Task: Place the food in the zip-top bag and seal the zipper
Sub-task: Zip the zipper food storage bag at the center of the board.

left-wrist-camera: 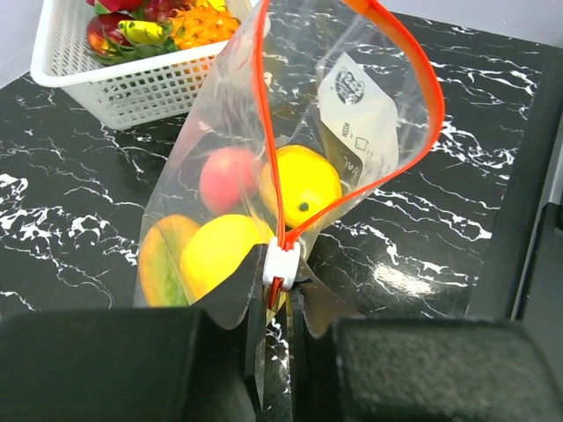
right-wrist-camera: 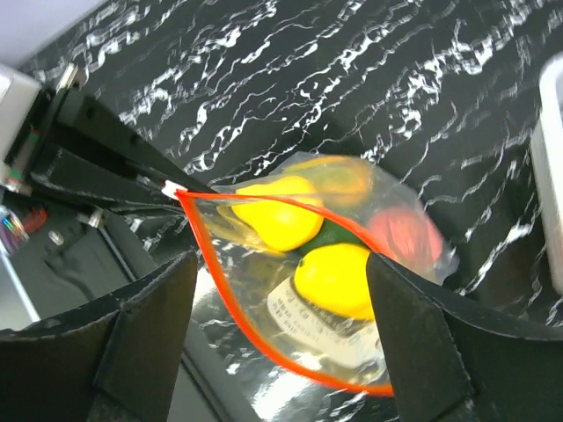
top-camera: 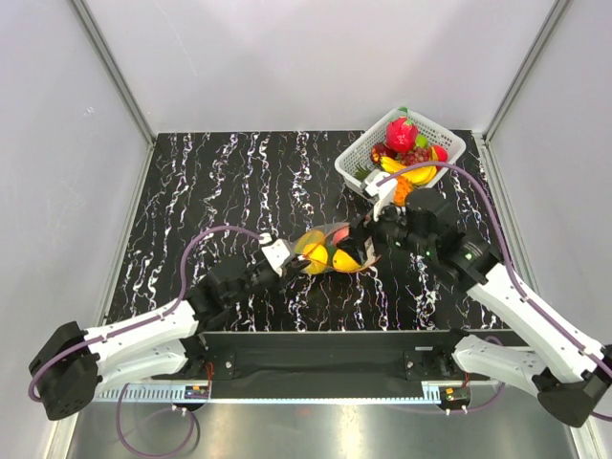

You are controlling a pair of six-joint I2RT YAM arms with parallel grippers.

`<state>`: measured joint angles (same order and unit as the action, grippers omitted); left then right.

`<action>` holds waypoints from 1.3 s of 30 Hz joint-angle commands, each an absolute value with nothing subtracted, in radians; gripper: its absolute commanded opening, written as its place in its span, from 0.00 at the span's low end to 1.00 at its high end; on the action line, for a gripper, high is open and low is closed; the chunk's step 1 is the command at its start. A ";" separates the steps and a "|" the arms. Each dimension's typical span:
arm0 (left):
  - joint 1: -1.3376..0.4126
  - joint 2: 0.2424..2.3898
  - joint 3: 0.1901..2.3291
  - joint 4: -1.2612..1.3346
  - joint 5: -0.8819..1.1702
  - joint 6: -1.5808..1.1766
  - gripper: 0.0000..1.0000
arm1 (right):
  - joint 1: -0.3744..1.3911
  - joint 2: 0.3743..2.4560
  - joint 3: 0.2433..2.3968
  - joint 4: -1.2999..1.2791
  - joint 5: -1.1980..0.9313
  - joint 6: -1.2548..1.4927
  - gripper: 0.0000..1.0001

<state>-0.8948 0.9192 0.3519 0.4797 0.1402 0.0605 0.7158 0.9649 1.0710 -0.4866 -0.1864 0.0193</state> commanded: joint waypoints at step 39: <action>-0.891 0.922 0.512 0.393 0.250 0.037 0.00 | 0.913 1.227 1.100 -0.413 -0.275 -0.497 0.86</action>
<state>-0.8932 0.9436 0.4591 0.3313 0.2150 0.0433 0.9108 1.2613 1.1103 -0.5068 -0.3798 -0.5171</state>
